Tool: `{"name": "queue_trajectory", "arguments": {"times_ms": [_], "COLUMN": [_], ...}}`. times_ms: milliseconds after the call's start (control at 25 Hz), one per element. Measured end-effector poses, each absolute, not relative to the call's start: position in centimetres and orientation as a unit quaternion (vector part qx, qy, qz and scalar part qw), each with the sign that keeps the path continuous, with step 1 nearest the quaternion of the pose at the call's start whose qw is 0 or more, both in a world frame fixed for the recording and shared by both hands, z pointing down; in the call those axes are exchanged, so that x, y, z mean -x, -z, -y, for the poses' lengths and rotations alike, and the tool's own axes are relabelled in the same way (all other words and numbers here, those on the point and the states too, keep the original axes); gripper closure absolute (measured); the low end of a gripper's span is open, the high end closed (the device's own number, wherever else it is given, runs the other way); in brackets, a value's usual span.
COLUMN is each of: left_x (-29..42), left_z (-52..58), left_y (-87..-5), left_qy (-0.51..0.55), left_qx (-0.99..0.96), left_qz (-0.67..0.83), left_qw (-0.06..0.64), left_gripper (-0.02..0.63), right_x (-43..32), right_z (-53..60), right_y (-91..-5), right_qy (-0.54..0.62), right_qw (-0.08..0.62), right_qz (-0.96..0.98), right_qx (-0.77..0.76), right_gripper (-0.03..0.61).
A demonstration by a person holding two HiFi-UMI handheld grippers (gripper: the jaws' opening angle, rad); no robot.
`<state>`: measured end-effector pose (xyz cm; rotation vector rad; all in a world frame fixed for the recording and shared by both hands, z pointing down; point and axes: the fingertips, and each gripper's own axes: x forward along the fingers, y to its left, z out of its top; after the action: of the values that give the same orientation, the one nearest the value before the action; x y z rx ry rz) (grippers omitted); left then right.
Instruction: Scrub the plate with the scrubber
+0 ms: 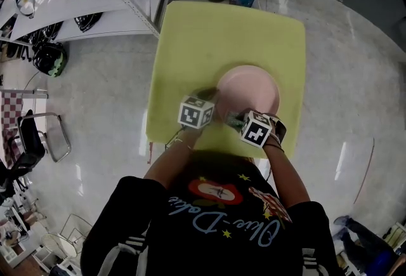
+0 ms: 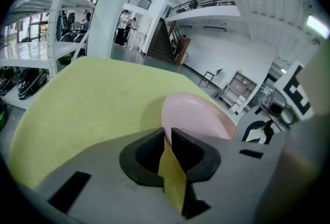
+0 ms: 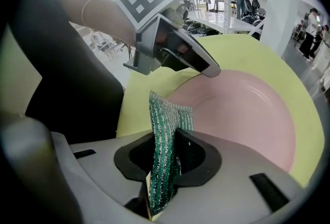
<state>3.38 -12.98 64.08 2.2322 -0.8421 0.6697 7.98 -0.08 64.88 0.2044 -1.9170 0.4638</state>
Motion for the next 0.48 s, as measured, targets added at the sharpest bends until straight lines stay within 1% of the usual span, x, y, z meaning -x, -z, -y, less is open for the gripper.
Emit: {"name": "queue_trajectory", "arguments": {"times_ms": [280,480], "left_x": [-3.7,-3.8], "left_z": [12.9,13.5], "left_y": [-63.7,-63.7], "left_qy": [-0.254,-0.255], "left_qx": [-0.851,-0.849], "left_qz": [0.32,0.324], "left_qw": [0.33,0.331], "left_gripper": [0.578,0.578], "right_x": [-9.2,-11.6], "right_z": [3.2,9.1], "right_y": [-62.4,-61.6], "right_qy": [-0.153,-0.061], "right_qw": [0.526,0.538], "right_qz": [0.83,0.825], "right_qx": [-0.107,-0.166], "right_gripper": [0.514,0.515]}}
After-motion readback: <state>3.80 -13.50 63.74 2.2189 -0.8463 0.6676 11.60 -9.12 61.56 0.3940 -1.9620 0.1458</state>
